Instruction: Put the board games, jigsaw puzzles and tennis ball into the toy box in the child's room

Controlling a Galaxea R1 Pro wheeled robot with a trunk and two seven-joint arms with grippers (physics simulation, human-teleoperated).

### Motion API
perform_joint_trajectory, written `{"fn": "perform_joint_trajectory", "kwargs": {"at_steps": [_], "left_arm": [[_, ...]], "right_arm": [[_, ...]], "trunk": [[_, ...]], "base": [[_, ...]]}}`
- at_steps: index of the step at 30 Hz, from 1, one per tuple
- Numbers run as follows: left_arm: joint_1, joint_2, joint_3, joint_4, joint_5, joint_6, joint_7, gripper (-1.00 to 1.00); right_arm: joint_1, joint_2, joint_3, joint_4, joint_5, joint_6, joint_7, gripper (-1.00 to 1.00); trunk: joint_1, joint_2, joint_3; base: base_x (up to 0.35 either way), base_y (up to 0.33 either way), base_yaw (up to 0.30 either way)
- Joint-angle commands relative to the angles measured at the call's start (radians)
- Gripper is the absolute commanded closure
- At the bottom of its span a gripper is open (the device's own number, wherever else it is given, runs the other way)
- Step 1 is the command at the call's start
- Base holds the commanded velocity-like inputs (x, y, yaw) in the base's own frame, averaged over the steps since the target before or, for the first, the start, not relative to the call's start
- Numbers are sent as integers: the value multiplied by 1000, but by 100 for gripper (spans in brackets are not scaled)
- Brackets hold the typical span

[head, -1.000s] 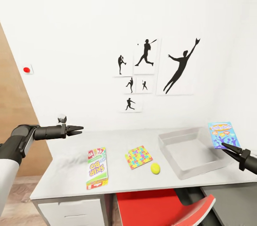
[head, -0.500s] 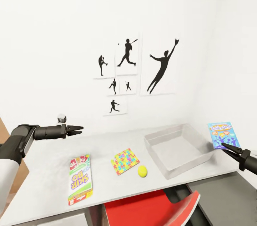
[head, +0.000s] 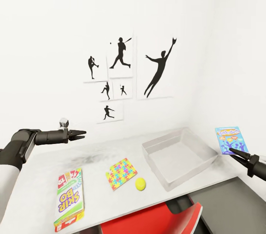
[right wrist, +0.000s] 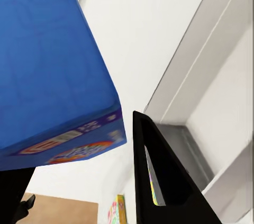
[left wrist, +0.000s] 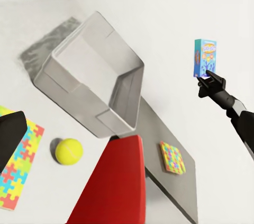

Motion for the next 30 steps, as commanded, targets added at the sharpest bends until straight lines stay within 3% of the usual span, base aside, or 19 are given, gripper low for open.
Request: {"fn": "perform_joint_trajectory", "kwargs": {"at_steps": [1, 12, 30], "left_arm": [[-1, 0, 0, 0, 0, 11, -3, -100], [-1, 0, 0, 0, 0, 11, -3, -100], [-1, 0, 1, 0, 0, 11, -4, -100]], "right_arm": [[-1, 0, -2, 0, 4, 3, 5, 100], [-2, 0, -2, -1, 4, 3, -18, 100], [-3, 1, -1, -9, 13, 3, -40, 100]], "trunk": [[1, -2, -2], [1, -2, -4], [1, -2, -17]], "base": [[58, -27, -4], [105, -5, -1], [7, 0, 26]]}}
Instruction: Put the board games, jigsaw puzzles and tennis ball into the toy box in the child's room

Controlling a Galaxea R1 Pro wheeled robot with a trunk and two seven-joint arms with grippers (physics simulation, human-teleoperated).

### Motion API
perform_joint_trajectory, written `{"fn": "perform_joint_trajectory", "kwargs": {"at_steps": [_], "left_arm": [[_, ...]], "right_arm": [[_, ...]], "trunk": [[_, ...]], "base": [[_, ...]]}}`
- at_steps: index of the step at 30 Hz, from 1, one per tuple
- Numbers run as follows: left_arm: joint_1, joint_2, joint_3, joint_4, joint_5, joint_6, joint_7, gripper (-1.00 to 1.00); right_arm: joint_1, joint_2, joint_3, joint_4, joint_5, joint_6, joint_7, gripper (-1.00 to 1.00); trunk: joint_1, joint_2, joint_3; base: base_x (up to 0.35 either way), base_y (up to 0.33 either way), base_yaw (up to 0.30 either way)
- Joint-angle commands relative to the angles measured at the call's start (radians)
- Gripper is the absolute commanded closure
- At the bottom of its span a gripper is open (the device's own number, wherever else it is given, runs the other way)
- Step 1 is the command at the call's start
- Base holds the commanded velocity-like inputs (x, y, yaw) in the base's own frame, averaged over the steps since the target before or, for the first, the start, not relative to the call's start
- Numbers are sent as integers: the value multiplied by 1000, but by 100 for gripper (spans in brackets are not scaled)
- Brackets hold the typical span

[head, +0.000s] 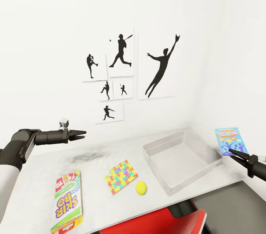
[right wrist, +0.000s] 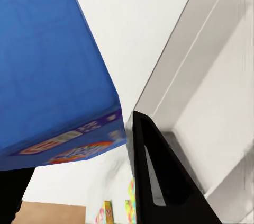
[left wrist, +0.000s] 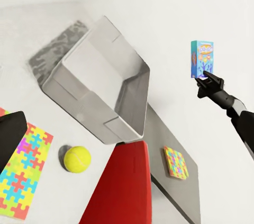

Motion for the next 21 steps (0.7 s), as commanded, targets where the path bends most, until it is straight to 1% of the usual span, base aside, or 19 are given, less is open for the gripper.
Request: {"fn": "perform_joint_trajectory", "kwargs": {"at_steps": [1, 3, 4, 6, 7, 8, 9, 12, 13, 15, 18, 21], "left_arm": [[-1, 0, 0, 0, 0, 11, -3, -100], [-1, 0, 0, 0, 0, 11, -4, -100], [-1, 0, 0, 0, 0, 11, -4, -100], [-1, 0, 0, 0, 0, 11, -4, -100], [-1, 0, 0, 0, 0, 11, -4, -100], [-1, -1, 0, 0, 0, 11, -4, -100], [-1, -1, 0, 0, 0, 11, -4, -100], [-1, -2, -1, 0, 0, 11, -4, -100], [-1, -2, -1, 0, 0, 11, -3, -100], [-1, -3, 0, 0, 0, 11, -4, -100], [-1, -3, 0, 0, 1, 11, -4, -100], [-1, -3, 0, 0, 1, 11, -5, -100]], "right_arm": [[-2, 0, -2, -1, 5, 4, -1, 100], [-6, 0, -2, -3, 9, 4, -36, 100], [-18, 0, -2, -4, 9, 4, -56, 100], [-52, 0, 2, -3, 10, 4, -84, 100], [-78, 0, 19, 0, 10, 4, -102, 100], [-105, 0, 51, 2, 11, 4, -119, 100], [-118, -1, 72, 3, 11, 4, -127, 100], [-200, -7, 210, 10, 11, 4, -157, 100], [-213, -8, 231, 15, 11, 4, -160, 100], [-265, -10, 299, 50, 11, 4, -180, 100], [-317, -6, 342, 94, 12, 4, -209, 100], [-337, -2, 355, 108, 11, 4, -233, 100]], "trunk": [[1, -2, -2], [1, -2, -2], [1, -2, -2], [1, -2, -2], [1, -2, -2], [1, -2, -2], [1, -2, -2], [1, -2, -2], [1, -2, -2], [1, -2, -2], [1, -2, -2], [1, -2, -2]], "base": [[0, 0, 0], [0, 0, 0], [0, 0, 0], [0, 0, 0], [0, 0, 0], [0, 0, 0], [0, 0, 0], [0, 0, 0], [0, 0, 0], [0, 0, 0], [0, 0, 0], [0, 0, 0]]}}
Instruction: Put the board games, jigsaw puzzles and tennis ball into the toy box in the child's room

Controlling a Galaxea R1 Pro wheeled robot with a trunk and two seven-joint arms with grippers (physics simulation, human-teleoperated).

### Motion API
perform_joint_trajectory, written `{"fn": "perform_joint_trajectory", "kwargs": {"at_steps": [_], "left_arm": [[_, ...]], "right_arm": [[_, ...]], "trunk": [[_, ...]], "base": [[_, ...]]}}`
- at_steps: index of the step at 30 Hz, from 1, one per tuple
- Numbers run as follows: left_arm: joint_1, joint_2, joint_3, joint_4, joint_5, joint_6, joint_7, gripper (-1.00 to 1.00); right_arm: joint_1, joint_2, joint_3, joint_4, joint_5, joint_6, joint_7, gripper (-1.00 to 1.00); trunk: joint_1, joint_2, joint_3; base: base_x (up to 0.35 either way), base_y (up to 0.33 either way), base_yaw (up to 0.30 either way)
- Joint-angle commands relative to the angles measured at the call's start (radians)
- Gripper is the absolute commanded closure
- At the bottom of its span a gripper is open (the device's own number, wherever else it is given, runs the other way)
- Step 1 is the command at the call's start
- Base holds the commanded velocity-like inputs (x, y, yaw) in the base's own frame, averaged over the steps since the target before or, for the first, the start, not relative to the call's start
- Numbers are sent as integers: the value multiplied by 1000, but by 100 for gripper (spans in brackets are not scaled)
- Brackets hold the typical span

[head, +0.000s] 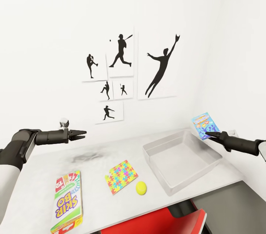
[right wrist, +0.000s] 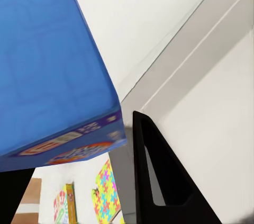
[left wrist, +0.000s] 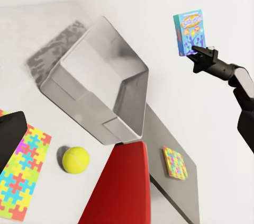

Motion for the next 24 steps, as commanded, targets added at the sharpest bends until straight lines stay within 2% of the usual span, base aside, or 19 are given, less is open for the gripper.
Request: {"fn": "perform_joint_trajectory", "kwargs": {"at_steps": [1, 5, 8, 14, 18, 24], "left_arm": [[-1, 0, 0, 0, 0, 10, -4, -100], [-1, -3, -1, 0, 0, 10, -3, -100], [-1, -6, -2, 0, 0, 11, -3, -100], [-1, -10, -2, -2, 2, 12, -5, -100], [-1, -12, -2, -35, 3, 15, -6, -100], [-1, -14, -2, -57, 4, 20, -6, -100]], "right_arm": [[-7, 3, 1, 3, 6, 5, -2, 100], [-14, 7, 11, 6, 7, 5, -30, 100], [-16, 6, 34, 7, 6, 5, -54, 100], [-19, 5, 58, 1, 6, 5, -63, 100], [-19, -5, 123, -27, 4, 5, -60, 100], [-28, 1, 159, -41, 2, 5, -59, 100]], "trunk": [[1, -2, -2], [1, -2, -2], [1, -2, -2], [1, -2, -2], [1, -2, -2], [1, -2, -4]], "base": [[0, 0, 0], [0, 0, 0], [0, 0, 0], [0, 0, 0], [0, 0, 0], [0, 0, 0]]}}
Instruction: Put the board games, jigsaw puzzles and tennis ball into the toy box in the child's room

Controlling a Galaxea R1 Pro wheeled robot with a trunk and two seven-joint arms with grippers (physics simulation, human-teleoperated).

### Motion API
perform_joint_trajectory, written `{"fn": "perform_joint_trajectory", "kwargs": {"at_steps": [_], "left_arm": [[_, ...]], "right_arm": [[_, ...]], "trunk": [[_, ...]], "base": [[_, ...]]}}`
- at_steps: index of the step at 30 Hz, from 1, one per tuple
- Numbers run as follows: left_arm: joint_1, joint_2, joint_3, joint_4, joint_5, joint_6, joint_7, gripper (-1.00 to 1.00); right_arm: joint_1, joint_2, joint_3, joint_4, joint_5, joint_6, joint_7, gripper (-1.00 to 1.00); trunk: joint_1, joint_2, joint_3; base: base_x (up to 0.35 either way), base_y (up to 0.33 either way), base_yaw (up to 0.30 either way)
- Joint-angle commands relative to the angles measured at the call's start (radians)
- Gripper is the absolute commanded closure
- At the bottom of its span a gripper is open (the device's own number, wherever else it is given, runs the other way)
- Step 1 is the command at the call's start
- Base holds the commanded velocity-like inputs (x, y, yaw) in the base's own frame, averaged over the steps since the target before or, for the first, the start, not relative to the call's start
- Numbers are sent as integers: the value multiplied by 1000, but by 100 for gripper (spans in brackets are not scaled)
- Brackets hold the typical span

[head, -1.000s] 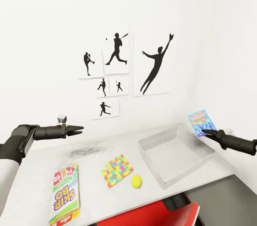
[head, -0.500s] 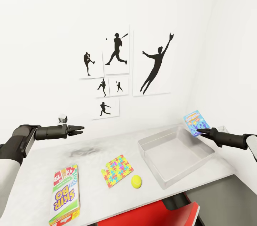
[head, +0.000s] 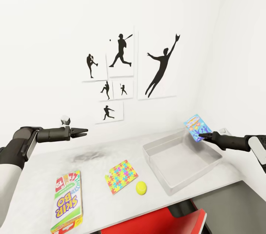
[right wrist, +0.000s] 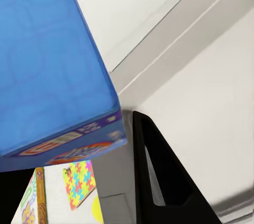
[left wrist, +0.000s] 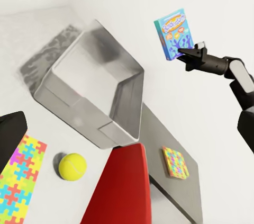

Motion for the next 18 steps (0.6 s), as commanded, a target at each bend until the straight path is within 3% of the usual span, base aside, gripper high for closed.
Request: {"fn": "perform_joint_trajectory", "kwargs": {"at_steps": [1, 13, 18], "left_arm": [[-1, 0, -1, -1, 0, 11, -3, -100], [-1, 0, -1, -3, 0, 7, -1, -100], [-1, 0, -2, -3, 0, 7, -1, -100]], "right_arm": [[-4, 1, 0, 0, 11, 4, 9, 100], [-14, 3, 6, 6, 16, 4, 4, 100], [-18, 2, 47, 5, 46, 4, 3, 100]], "trunk": [[1, -2, -4], [1, -2, -22], [1, -2, -30]], "base": [[0, 0, 0], [0, 0, 0], [0, 0, 0]]}}
